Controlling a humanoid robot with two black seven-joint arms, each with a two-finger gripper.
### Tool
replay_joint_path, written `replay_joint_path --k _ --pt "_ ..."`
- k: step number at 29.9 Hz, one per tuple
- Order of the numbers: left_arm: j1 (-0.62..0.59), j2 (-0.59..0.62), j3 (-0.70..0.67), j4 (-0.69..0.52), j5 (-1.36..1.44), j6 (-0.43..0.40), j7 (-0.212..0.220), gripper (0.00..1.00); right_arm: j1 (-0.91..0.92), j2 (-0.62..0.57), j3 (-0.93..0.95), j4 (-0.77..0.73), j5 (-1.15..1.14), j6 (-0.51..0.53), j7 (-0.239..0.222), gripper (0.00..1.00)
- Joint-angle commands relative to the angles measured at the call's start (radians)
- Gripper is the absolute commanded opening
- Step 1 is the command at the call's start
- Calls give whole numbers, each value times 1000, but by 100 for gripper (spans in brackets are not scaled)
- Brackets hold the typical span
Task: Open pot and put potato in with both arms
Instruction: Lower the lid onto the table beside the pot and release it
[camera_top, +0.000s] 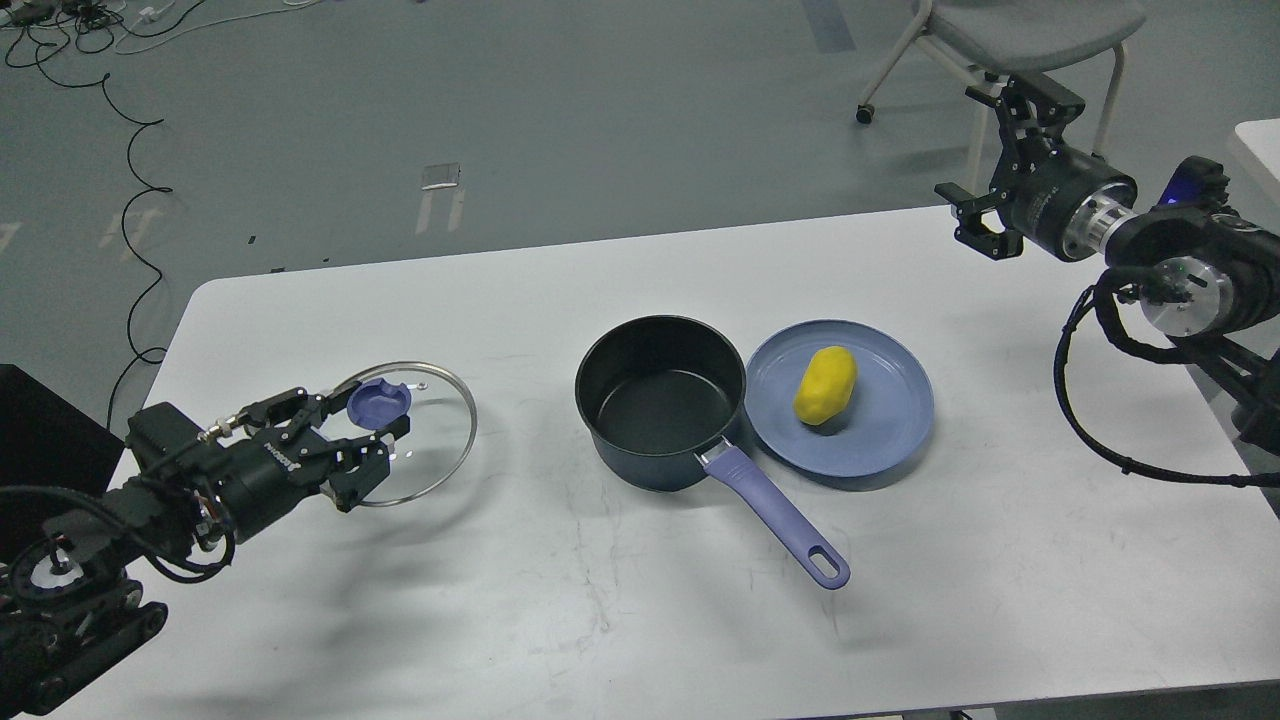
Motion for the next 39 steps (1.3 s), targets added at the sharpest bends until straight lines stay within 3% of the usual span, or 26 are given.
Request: replay_joint_path --k 1,9,18,27,33,36,39 --pt "24 -39 0 43 -12 2 0 48 1 -2 0 1 0 0 -1 100" --pt "24 -159 0 195 -112 2 0 48 -2 -8 -2 1 0 0 -3 100" --pt "25 -214 1 236 -113 2 0 52 -2 -14 -7 0 0 8 -3 100" --pt "25 -216 0 244 -118 2 0 96 -1 -11 -7 1 0 8 -1 100" --pt "13 -214 0 233 -278 2 0 98 20 -15 -20 4 -21 8 0 100" --pt "-1 -202 -6 226 -412 2 0 98 43 -17 -68 13 -127 8 8 100" --pt "-111 -172 -3 224 -602 2 0 98 89 -32 -140 39 -376 8 22 100"
